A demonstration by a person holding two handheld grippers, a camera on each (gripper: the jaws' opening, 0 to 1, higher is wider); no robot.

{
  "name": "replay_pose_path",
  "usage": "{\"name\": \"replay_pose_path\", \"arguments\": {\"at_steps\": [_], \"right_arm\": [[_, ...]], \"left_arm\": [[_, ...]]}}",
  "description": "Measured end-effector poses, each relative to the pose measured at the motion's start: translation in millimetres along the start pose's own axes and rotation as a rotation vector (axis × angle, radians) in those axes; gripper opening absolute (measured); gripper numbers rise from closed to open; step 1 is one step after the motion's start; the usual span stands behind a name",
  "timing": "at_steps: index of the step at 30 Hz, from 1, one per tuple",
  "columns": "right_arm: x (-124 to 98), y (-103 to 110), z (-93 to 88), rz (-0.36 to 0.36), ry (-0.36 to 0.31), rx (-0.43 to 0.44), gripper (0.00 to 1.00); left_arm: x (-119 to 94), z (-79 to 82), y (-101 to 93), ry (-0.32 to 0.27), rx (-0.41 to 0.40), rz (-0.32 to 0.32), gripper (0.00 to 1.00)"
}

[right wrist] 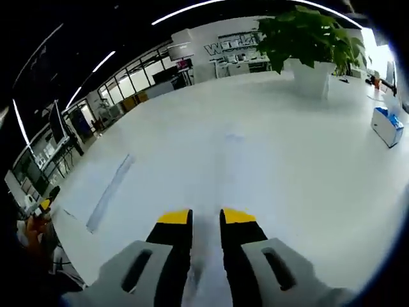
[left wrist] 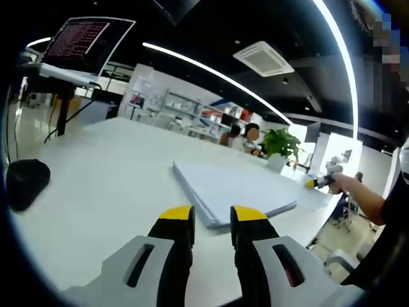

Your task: Grasp the top corner of one sheet in the document stack and pull a single sheet out from the document stack, separating that one sheet from the rest and lifting it clear until the single sheet is fully removed from the stack

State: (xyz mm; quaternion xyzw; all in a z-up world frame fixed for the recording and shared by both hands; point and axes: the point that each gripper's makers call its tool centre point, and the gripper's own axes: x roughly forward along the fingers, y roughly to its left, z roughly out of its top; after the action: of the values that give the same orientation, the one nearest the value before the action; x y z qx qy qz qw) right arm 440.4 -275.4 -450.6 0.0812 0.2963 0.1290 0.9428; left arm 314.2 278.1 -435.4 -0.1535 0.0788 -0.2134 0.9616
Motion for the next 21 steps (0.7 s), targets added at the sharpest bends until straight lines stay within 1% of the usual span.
{"name": "replay_pose_path", "arguments": {"at_steps": [3, 5, 8, 10, 12, 13, 14, 18, 19, 21], "right_arm": [[-5, -9, 0.6, -0.022, -0.017, -0.003, 0.28], [-9, -15, 2.1, -0.044, -0.043, 0.005, 0.30], [-15, -23, 3.6, -0.057, -0.072, 0.025, 0.31], [-19, -24, 4.6, -0.062, -0.088, 0.033, 0.31], [-26, -19, 6.5, -0.068, -0.120, 0.036, 0.32], [-28, -18, 11.1, -0.066, -0.150, 0.031, 0.33], [-28, -19, 13.6, -0.068, -0.158, 0.030, 0.33], [-41, -13, 22.4, -0.072, -0.222, 0.014, 0.34], [-45, -9, 26.0, -0.068, -0.251, 0.004, 0.34], [-50, -3, 28.4, -0.063, -0.279, -0.009, 0.34]], "left_arm": [[2, -0.1, -0.5, 0.001, -0.001, -0.001, 0.24], [4, -0.1, -3.0, 0.004, 0.001, -0.007, 0.24], [5, 0.1, -5.7, 0.007, 0.005, -0.017, 0.24], [6, 0.2, -6.2, 0.009, 0.006, -0.019, 0.24], [7, 0.6, -6.2, 0.011, 0.008, -0.020, 0.24], [7, 0.7, -6.5, 0.011, 0.009, -0.021, 0.24], [7, 0.9, -6.8, 0.012, 0.009, -0.021, 0.24], [8, 1.3, -7.9, 0.014, 0.012, -0.023, 0.24], [8, 1.2, -8.3, 0.015, 0.013, -0.024, 0.24], [9, 1.1, -9.4, 0.016, 0.015, -0.026, 0.24]]}}
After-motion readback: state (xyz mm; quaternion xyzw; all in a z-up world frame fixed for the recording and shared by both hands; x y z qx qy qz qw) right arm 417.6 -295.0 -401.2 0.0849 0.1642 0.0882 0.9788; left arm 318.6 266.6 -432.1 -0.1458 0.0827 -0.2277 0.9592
